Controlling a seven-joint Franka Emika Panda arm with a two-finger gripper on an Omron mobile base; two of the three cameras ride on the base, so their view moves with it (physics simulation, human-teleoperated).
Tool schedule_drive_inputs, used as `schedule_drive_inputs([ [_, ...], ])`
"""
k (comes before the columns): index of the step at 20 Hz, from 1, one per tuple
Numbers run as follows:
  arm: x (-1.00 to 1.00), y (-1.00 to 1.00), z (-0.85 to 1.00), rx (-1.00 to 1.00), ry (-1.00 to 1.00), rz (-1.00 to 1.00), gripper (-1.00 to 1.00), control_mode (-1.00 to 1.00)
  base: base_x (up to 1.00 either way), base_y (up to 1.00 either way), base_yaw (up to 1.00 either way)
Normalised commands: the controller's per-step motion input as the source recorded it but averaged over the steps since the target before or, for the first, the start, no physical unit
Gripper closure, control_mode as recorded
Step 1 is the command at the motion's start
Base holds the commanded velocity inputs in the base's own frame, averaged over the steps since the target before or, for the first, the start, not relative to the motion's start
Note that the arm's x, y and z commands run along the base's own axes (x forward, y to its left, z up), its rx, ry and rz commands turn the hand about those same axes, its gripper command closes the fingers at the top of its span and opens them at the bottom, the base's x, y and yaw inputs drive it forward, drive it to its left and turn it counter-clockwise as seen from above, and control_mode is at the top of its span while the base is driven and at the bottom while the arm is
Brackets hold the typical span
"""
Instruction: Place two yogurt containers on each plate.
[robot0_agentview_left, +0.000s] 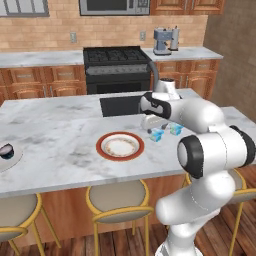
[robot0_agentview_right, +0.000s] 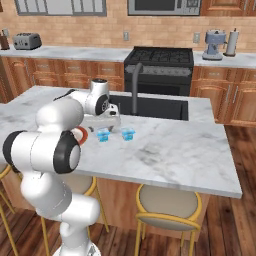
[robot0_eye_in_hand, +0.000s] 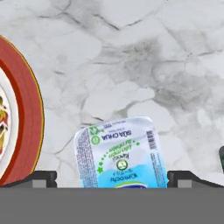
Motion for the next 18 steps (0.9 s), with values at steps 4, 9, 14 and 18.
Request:
schedule_drive_inputs([
  [4, 0.00, 0.00, -0.11, -0.01, 0.06, 0.15, -1.00, -1.00, 0.00, 0.00, 0.00],
  [9, 0.00, -0.03, -0.16, 0.00, 0.01, 0.06, -1.00, -1.00, 0.00, 0.00, 0.00],
  [14, 0.06, 0.00, -0.29, 0.00, 0.00, 0.00, -1.00, -1.00, 0.00, 0.00, 0.00],
  [18, 0.03, 0.00, -0.13, 0.00, 0.00, 0.00, -1.00, -1.00, 0.00, 0.00, 0.00],
])
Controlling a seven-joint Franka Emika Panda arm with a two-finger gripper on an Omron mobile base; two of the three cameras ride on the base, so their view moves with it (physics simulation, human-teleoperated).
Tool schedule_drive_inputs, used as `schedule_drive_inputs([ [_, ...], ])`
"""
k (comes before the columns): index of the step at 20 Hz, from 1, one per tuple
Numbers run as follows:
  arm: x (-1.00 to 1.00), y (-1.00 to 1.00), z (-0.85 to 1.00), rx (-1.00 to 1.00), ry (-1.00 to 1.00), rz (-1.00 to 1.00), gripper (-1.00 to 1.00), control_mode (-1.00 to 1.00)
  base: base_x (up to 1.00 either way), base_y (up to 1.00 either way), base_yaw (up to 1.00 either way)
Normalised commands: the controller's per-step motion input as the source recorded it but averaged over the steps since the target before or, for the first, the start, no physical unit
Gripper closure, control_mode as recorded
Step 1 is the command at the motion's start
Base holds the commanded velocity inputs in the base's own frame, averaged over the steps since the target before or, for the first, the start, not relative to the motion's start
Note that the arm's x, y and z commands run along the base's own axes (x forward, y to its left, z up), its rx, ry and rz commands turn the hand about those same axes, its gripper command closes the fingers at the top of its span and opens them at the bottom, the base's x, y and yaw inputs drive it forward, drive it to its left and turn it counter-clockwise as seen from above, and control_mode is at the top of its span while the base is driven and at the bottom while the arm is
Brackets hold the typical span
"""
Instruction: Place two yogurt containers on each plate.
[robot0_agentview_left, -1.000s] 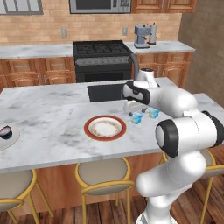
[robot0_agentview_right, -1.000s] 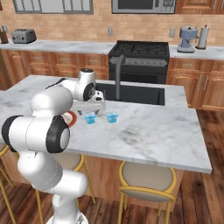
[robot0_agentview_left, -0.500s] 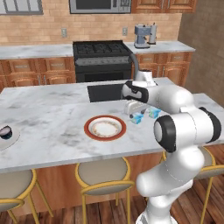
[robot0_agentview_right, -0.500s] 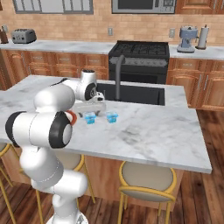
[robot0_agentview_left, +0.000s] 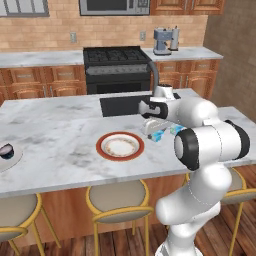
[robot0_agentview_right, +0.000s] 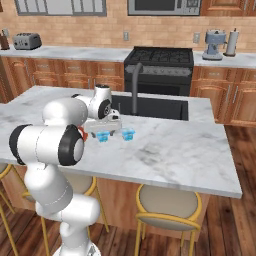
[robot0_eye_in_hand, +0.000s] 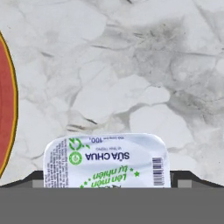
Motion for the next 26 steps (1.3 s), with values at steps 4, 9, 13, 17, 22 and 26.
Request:
schedule_drive_inputs([
  [4, 0.00, 0.00, 0.00, 0.00, 0.00, 0.00, -1.00, -1.00, 0.00, 0.00, 0.00],
  [9, 0.00, 0.00, 0.00, 0.00, 0.00, 0.00, -1.00, -1.00, 0.00, 0.00, 0.00],
  [13, 0.00, 0.00, 0.00, 0.00, 0.00, 0.00, 1.00, -1.00, 0.00, 0.00, 0.00],
  [17, 0.00, 0.00, 0.00, 0.00, 0.00, 0.00, 1.00, -1.00, 0.00, 0.00, 0.00],
  [22, -0.23, 0.00, 0.32, 0.01, -0.06, 0.00, 1.00, -1.00, 0.00, 0.00, 0.00],
  [26, -0.70, 0.00, 0.83, 0.06, -0.22, 0.00, 1.00, -1.00, 0.00, 0.00, 0.00],
])
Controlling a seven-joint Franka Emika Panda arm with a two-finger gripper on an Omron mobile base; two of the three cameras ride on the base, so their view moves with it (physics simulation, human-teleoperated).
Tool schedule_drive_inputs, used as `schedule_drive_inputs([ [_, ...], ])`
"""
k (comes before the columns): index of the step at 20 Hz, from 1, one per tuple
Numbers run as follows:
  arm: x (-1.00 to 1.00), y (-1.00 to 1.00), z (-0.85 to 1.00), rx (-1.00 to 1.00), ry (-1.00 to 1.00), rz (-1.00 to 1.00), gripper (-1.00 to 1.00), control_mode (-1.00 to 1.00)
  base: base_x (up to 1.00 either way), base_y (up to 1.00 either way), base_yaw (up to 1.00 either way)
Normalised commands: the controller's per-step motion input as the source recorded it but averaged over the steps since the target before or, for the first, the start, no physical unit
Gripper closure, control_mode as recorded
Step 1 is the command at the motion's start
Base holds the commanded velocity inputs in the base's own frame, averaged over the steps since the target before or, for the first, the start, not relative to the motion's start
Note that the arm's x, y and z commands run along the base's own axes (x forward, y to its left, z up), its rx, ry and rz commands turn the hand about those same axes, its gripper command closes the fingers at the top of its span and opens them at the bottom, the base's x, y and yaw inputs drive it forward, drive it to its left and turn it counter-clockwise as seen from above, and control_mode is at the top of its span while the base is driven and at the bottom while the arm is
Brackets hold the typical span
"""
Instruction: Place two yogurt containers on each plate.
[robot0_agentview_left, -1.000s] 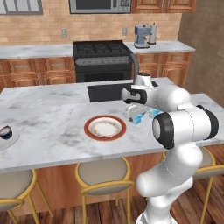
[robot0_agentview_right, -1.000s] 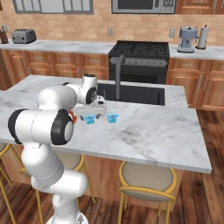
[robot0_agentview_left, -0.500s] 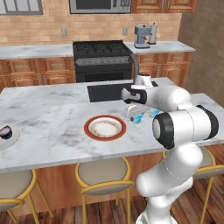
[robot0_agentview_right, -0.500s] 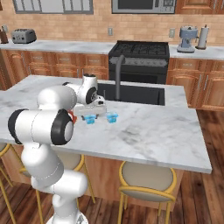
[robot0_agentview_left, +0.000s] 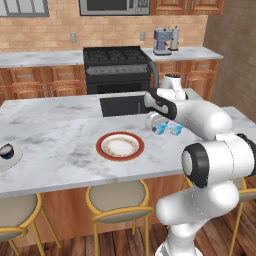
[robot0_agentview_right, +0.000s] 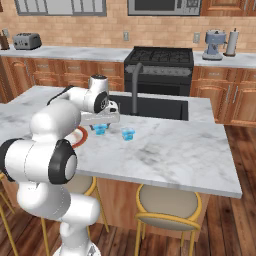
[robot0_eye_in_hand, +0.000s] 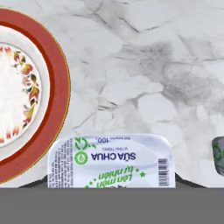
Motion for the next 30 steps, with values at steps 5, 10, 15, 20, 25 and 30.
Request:
schedule_drive_inputs([
  [5, -0.89, 0.10, 0.77, 0.04, -0.25, 0.00, 1.00, -1.00, 0.00, 0.00, 0.00],
  [10, -0.63, 0.90, 0.23, 0.00, -0.17, 0.00, 1.00, -1.00, 0.00, 0.00, 0.00],
  [15, -0.18, 1.00, 0.05, -0.03, -0.04, -0.02, 1.00, -1.00, 0.00, 0.00, 0.00],
  [20, 0.10, 0.97, 0.07, -0.09, 0.05, -0.07, 1.00, -1.00, 0.00, 0.00, 0.00],
  [25, 0.43, 0.65, 0.00, -0.16, 0.28, -0.05, 1.00, -1.00, 0.00, 0.00, 0.00],
  [30, 0.42, 0.02, -0.12, -0.03, 0.32, 0.00, 1.00, -1.00, 0.00, 0.00, 0.00],
])
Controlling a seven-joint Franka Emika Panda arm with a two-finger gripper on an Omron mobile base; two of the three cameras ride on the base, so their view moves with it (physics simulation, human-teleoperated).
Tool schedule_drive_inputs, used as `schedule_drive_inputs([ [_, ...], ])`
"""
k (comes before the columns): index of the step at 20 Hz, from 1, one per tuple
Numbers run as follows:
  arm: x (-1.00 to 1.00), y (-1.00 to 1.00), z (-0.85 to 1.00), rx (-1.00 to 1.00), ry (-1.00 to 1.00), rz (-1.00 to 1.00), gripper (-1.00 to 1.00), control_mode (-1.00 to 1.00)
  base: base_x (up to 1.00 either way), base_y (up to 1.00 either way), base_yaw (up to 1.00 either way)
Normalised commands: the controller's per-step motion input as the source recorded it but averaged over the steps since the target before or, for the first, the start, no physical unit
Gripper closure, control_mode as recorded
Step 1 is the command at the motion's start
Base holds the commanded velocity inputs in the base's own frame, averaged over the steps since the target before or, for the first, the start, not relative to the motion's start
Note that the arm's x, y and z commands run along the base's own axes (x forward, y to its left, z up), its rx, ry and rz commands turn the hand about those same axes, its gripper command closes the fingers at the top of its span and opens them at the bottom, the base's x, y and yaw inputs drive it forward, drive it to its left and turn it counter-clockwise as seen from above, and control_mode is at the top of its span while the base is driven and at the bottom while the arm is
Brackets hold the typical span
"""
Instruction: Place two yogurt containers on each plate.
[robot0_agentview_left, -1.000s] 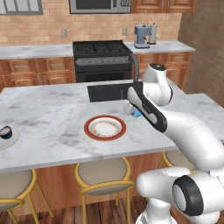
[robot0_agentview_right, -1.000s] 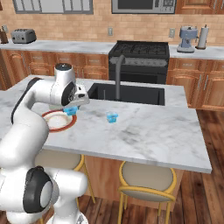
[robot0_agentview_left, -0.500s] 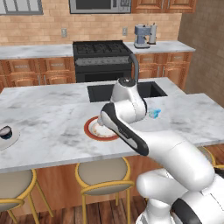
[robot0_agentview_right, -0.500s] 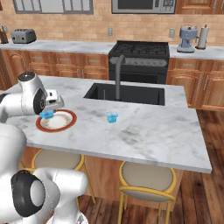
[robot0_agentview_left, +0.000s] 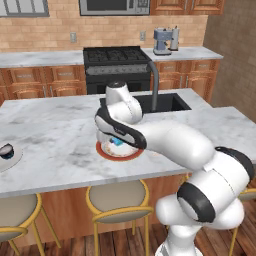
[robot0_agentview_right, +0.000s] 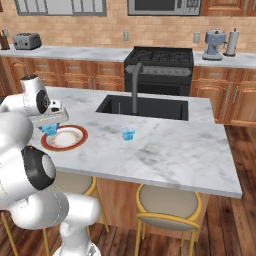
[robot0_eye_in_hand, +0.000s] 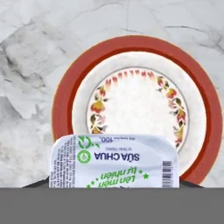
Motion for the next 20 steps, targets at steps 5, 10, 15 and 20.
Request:
schedule_drive_inputs([
  [5, 0.35, 0.00, -0.43, 0.00, 0.14, 0.00, 1.00, -1.00, 0.00, 0.00, 0.00],
  [10, 0.35, 0.15, -0.57, 0.00, 0.08, 0.00, 1.00, -1.00, 0.00, 0.00, 0.00],
  [15, 0.05, 0.11, -0.20, 0.00, 0.05, 0.00, 1.00, -1.00, 0.00, 0.00, 0.00],
  [20, -0.01, 0.00, 0.00, 0.00, 0.00, 0.00, 1.00, -1.00, 0.00, 0.00, 0.00],
])
